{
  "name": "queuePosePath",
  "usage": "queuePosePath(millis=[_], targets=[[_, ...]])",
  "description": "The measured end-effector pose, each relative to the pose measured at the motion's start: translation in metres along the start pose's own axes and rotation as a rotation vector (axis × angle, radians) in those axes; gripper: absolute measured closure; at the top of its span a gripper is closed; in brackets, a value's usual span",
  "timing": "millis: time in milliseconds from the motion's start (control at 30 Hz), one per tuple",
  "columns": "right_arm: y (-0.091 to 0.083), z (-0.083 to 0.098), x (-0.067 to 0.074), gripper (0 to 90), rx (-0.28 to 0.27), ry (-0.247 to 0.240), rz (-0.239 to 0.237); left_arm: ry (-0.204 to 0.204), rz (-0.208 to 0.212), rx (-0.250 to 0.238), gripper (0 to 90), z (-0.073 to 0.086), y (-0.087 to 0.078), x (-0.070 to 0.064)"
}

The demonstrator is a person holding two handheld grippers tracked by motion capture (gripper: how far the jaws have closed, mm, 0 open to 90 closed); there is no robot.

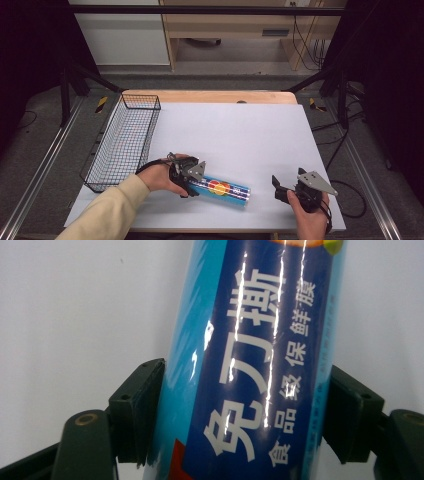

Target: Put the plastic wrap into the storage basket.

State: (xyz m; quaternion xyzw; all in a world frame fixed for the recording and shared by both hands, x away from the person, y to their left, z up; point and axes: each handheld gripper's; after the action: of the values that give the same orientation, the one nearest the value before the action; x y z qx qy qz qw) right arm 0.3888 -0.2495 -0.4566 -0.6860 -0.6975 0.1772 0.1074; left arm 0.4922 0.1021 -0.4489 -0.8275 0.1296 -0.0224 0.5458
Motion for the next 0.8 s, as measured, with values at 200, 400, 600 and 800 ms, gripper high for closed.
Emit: queuePosePath(millis=[200,400,600,800], targets=[[-0.0001,0.0,0.0002,7.8,0.002,0.0,-0.001,-0.029,0.028,-0.004,29.1,-0.0021,-0.001,-0.0026],[0.0001,0.0,0.0003,7.8,0.005,0.001,0.0,-0.048,0.04,-0.004,30.3,-0.0048,-0.0008,-0.0075],[0.0002,0.0,0.0008,7.9,0.007,0.0,0.001,-0.048,0.044,-0.009,30.6,-0.0053,-0.0007,-0.0081],[0.0005,0.0,0.0008,7.9,0.007,0.0,-0.003,-0.048,0.044,-0.006,30.6,-0.0057,-0.0006,-0.008]])
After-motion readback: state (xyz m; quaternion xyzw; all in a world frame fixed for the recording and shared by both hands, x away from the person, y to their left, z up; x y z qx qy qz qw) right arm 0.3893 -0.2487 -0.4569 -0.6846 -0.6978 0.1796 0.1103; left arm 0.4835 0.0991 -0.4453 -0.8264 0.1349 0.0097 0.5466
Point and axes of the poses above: each handheld gripper's, and its own axes: y roughly forward along the jaws, z roughly out of its underside, x roughly to its left, and after that the axes turned 14 degrees about z, right-handed
